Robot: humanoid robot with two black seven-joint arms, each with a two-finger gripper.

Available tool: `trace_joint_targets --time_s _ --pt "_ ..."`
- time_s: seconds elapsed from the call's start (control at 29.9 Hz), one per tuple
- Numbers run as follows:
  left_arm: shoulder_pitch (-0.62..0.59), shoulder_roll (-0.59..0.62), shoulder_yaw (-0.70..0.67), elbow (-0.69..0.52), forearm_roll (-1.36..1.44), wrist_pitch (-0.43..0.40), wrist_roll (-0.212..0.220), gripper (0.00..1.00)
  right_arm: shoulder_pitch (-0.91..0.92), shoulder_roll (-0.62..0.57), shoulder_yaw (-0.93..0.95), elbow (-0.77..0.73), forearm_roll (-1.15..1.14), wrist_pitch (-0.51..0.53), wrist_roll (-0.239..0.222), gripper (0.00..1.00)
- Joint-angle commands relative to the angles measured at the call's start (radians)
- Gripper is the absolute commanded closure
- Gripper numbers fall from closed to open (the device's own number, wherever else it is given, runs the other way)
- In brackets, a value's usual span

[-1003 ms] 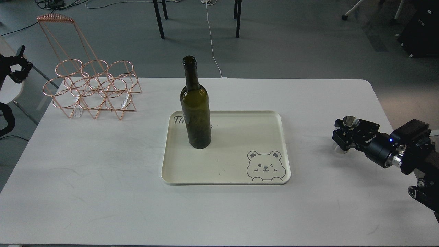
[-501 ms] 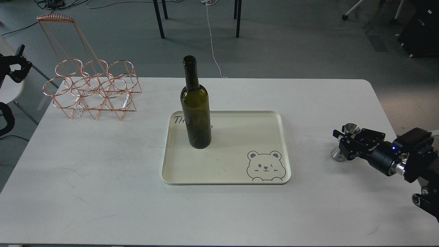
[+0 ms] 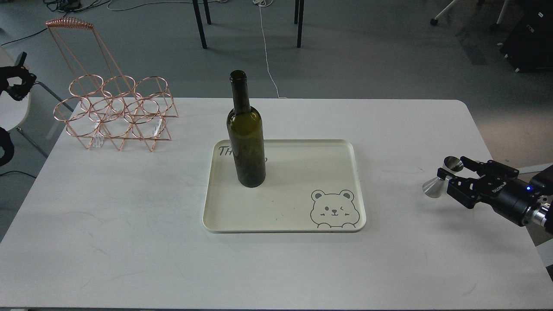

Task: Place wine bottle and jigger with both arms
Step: 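Set the jigger on the table beside the tray and withdraw the right gripper, then reach the left gripper to the wine bottle neck and grasp it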

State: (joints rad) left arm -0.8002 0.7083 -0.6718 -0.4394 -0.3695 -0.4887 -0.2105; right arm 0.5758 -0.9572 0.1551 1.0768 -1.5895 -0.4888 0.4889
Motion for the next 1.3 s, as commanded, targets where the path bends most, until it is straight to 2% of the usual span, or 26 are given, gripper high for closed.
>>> trace_joint_targets --time_s 0.0,0.1,0.2,0.33,0.5,0.74,0.84,0.94,1.1,1.27 --pt "-0.001 0.013 0.001 -0.004 0.003 0.0 0.008 0.01 0.01 -0.054 0.004 0.063 0.104 0.0 0.0 0.06" --pt "0.007 0.062 0.026 -0.05 0.007 0.0 0.019 0.01 0.03 -0.061 0.006 0.069 0.27 0.0 0.0 0.04" --pt "0.001 0.176 0.13 -0.178 0.036 0.0 0.06 0.02 0.139 -0.06 0.0 0.054 0.417 0.006 0.0 0.04" --pt "-0.008 0.324 0.15 -0.37 0.156 0.0 0.062 0.02 0.261 -0.028 0.008 -0.03 0.59 0.142 0.0 0.04" --pt "-0.063 0.453 0.14 -0.602 0.521 0.0 0.056 0.02 0.363 0.11 0.009 -0.21 0.73 0.239 0.0 0.04" --pt "-0.1 0.585 0.126 -1.042 0.933 0.0 0.057 0.02 0.403 0.245 0.124 -0.419 0.977 0.43 0.0 0.04" --pt "-0.105 0.588 0.129 -1.177 1.157 0.0 0.062 0.02 0.404 0.294 0.193 -0.497 1.078 0.515 0.0 0.04" --pt "-0.103 0.556 0.136 -1.249 1.407 0.0 0.062 0.02 0.403 0.319 0.248 -0.552 1.164 0.579 0.0 0.04" --pt "-0.103 0.424 0.144 -1.268 1.774 0.104 0.063 0.02 0.398 0.321 0.287 -0.624 1.339 0.703 0.0 0.04" --pt "-0.096 0.291 0.146 -1.268 2.009 0.165 0.065 0.02 0.401 0.321 0.285 -0.646 1.384 0.728 0.0 0.04"
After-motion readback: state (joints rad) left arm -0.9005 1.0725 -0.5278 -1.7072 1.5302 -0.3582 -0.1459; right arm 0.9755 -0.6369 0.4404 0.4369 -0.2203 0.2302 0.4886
